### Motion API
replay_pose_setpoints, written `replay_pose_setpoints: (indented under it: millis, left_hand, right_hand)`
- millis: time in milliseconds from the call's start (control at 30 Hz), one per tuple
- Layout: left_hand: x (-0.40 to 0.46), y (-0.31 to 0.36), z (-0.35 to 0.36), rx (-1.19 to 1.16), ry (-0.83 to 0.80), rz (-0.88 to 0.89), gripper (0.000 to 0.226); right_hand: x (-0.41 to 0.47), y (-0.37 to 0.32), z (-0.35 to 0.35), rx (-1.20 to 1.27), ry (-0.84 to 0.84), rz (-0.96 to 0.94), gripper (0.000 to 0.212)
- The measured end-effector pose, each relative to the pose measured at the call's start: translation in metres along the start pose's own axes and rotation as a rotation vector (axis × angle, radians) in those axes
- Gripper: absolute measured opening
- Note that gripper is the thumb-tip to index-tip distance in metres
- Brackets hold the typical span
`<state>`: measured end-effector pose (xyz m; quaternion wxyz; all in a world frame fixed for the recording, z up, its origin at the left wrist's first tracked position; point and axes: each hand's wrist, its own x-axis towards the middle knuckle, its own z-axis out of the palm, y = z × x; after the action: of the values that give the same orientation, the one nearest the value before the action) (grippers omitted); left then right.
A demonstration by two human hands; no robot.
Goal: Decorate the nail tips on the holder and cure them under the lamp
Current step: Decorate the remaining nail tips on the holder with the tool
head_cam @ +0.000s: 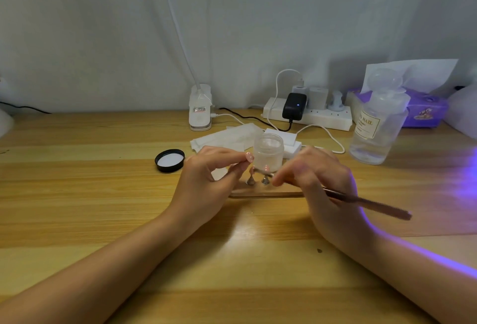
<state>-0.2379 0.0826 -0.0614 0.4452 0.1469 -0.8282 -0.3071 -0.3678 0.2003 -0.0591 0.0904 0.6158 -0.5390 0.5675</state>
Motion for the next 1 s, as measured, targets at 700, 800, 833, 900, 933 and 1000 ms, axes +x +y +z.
replay_pose_setpoints:
  millis: [700, 800, 833, 900, 933, 1000]
  left_hand:
    - [-0.0004, 0.0081, 0.0, -0.001, -0.01, -0.062, 0.027]
    - [-0.0009, 0.008, -0.0003, 0.0, -0.017, -0.055, 0.024]
    - [-0.001, 0.0082, -0.0004, 0.0, -0.017, -0.059, 0.021]
    - [-0.001, 0.0086, -0.0002, -0.001, -0.015, -0.066, 0.017]
    - [-0.0009, 0.0091, 0.0, -0.003, -0.014, -0.068, 0.017]
    - [-0.0008, 0.0096, 0.0003, -0.006, -0.01, -0.073, 0.017]
  right_hand:
    - [0.0012, 0.0011, -0.0001, -0.058, 0.017, 0.004, 0.04]
    - [0.0, 0.0018, -0.0031, 0.0, 0.051, 0.014, 0.036]
    - [0.0006, 0.0009, -0.0026, 0.0, 0.04, 0.018, 0.032]
    - [0.0023, -0.0013, 0.0004, -0.036, -0.005, 0.018, 0.027]
    - [0.0029, -0.0019, 0.0017, -0.063, -0.024, 0.012, 0.026]
    - [0.0028, -0.0014, 0.0022, -0.09, -0.036, 0.013, 0.03]
